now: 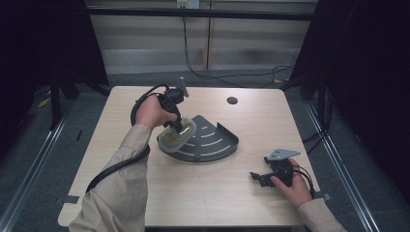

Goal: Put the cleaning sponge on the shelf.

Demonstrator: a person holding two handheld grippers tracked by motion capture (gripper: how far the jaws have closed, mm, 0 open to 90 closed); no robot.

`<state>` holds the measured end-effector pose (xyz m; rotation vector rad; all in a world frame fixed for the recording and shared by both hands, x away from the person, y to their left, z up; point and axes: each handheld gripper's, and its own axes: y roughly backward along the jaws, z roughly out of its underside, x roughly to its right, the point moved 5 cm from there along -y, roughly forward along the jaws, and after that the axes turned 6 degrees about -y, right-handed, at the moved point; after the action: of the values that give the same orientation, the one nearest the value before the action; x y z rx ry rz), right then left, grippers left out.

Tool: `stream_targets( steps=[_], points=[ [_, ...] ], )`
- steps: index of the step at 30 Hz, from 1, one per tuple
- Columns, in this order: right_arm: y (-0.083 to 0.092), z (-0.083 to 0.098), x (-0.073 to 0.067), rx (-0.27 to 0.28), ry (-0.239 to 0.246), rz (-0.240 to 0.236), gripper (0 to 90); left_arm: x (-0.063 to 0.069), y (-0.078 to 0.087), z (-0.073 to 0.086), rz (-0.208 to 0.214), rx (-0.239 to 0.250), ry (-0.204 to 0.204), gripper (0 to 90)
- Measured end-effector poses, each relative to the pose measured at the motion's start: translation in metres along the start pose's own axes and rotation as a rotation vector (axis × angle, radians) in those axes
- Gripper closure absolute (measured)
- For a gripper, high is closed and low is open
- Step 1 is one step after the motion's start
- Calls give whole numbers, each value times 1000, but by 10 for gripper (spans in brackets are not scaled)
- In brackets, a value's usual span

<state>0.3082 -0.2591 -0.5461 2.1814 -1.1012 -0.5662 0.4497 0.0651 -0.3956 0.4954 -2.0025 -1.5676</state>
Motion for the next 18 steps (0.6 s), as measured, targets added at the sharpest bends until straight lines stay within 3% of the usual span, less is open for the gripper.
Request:
stream_targets(
  steps=[18],
  points=[
    [0,0,0,0,0,1,129,-11,-12,-14,-5,-1,2,722]
  ],
)
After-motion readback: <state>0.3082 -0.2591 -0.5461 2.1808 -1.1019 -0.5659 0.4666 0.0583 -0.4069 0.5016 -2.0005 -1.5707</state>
